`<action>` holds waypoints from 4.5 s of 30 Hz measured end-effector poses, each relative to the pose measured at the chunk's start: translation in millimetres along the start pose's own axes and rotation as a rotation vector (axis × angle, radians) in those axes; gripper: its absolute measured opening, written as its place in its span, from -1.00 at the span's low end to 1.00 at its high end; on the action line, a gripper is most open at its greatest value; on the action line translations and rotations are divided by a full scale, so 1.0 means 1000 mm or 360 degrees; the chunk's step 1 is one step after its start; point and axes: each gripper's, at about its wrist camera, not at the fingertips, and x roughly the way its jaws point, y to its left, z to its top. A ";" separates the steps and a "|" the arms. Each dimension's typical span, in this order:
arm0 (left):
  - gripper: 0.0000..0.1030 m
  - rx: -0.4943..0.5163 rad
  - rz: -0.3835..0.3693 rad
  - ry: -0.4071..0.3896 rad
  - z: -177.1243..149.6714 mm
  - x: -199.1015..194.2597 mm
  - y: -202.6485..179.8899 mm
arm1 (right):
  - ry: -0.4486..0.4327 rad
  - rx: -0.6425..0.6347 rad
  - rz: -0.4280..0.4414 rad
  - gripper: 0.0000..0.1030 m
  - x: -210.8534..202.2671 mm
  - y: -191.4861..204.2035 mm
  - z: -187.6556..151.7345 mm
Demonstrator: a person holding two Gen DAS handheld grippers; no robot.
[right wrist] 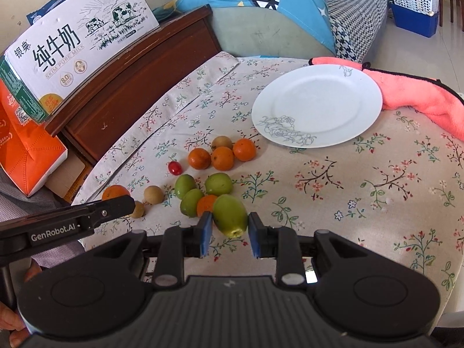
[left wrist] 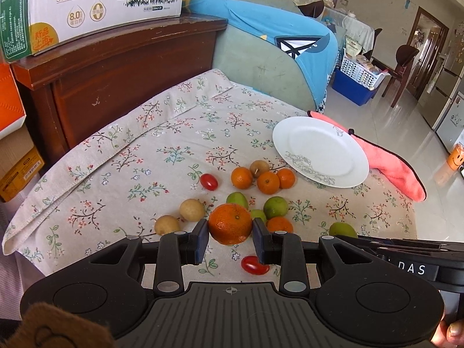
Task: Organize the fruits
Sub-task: 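Lift and carry the orange and green fruit toward the white plate with both tools, then lower both fruits onto the white plate and open both tools, then withdraw both tools from the plate back over the remaining fruits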
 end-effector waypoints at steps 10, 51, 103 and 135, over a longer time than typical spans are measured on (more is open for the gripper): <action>-0.42 -0.0031 0.0055 -0.0007 -0.032 -0.062 0.017 | 0.0074 -0.0050 0.0137 -0.48 -0.029 0.027 -0.049; -0.42 -0.0159 0.0225 -0.0006 -0.057 -0.109 0.068 | 0.0135 -0.0212 0.0305 -0.48 -0.004 0.068 -0.050; -0.40 0.0258 -0.0366 0.0049 0.080 0.174 -0.119 | -0.0173 0.0580 -0.0305 -0.40 0.072 -0.125 0.111; 0.72 0.0323 -0.0073 -0.0039 0.073 0.133 -0.120 | -0.0190 0.0610 -0.0290 -0.14 0.053 -0.122 0.106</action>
